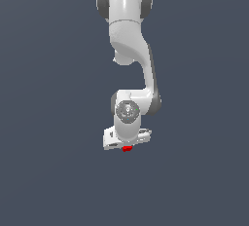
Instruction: Lift up the red cube by 0.2 meters.
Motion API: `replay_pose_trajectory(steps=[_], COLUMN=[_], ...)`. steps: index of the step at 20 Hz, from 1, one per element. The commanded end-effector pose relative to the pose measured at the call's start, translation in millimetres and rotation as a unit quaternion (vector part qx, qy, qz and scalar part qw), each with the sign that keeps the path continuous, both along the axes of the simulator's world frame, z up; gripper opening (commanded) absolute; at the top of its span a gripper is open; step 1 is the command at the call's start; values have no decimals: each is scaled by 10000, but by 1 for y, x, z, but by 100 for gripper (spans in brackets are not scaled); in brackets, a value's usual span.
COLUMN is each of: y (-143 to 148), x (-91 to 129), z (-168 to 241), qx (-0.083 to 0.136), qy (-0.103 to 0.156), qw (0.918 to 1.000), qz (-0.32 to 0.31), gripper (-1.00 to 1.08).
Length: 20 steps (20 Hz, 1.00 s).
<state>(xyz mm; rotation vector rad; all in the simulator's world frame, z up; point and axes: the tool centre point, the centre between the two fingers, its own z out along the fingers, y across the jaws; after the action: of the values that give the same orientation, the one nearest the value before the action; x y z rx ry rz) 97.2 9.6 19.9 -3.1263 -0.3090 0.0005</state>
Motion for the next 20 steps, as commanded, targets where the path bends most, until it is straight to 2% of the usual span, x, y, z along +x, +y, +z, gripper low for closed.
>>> replay_pose_trajectory(steps=[1, 11, 20], y=[0, 0, 0], x=[0, 0, -2], z=[0, 16, 87], qx=[0, 0, -1], qy=[-2, -2, -1], qw=[10000, 10000, 10000], qz=[1, 1, 3], gripper=[-100, -100, -100])
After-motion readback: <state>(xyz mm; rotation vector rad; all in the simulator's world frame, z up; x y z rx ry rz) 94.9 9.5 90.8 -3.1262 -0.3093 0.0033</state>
